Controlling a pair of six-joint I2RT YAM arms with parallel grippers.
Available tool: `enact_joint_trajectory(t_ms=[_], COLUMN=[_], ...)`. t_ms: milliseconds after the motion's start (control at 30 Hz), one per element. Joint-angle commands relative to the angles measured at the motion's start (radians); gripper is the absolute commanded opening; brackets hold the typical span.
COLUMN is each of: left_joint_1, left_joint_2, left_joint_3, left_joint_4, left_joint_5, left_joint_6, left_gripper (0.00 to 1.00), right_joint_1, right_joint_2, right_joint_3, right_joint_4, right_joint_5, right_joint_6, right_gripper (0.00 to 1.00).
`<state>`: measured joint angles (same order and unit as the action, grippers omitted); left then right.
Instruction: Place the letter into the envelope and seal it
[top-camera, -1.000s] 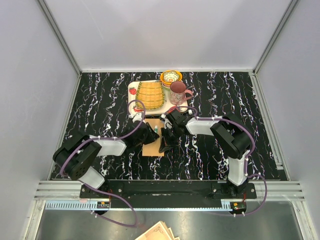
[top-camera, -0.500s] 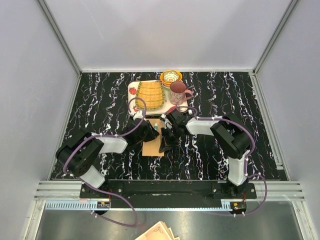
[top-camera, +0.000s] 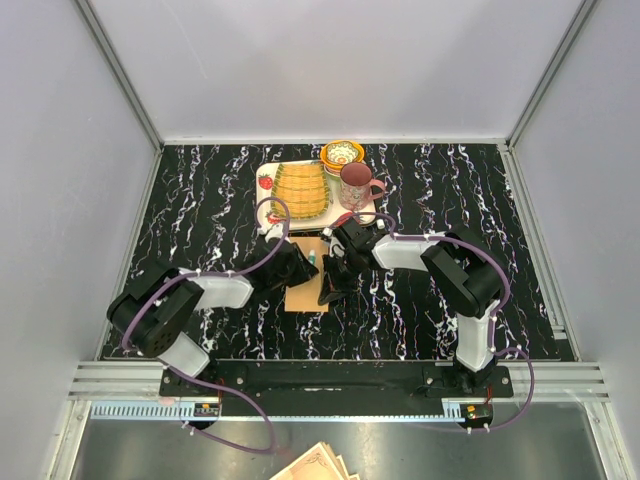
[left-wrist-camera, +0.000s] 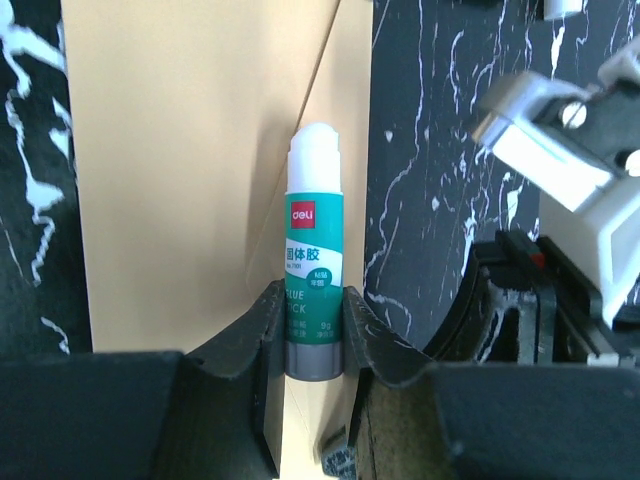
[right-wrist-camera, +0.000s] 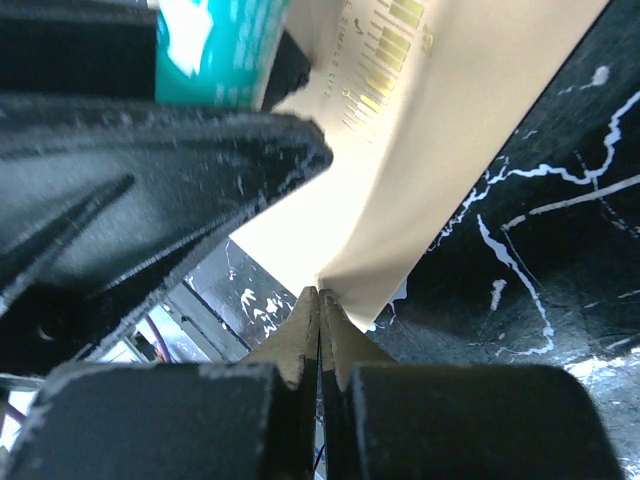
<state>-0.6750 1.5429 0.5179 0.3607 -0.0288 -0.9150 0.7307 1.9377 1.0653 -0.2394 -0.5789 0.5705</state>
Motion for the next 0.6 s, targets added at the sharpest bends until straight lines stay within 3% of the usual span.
enact_joint_trajectory(t_ms=[0,200,367,567], left_joint_1=[0.037,0.04,0.052,0.112], left_joint_2=[0.048,-0.023,-0.181,-0.346], left_joint_3=[0.04,0.109,0.172,0.136], left_joint_4=[-0.032,-0.035,-0.147,-0.267], left_joint_5=[-0.011,0.082,0.104,0.139], left_joint_6=[0.068,0.128,0.148,0.153], left_gripper=[0.0,0.0,0.0,0.0], right_joint_1=[-0.016,-0.019,-0.019,-0.017], right_joint_2=[0.001,-0.011,-0.048,-0.12], right_joint_3=[-0.018,-0.018,-0.016,-0.019], right_joint_4=[-0.043,-0.054,-0.057,-0.057], right_joint_5=[0.114,0.119,0.113,0.097], right_joint_6=[-0.026,-0.031,-0.044,-0.064], right_gripper=[0.0,0.0,0.0,0.0])
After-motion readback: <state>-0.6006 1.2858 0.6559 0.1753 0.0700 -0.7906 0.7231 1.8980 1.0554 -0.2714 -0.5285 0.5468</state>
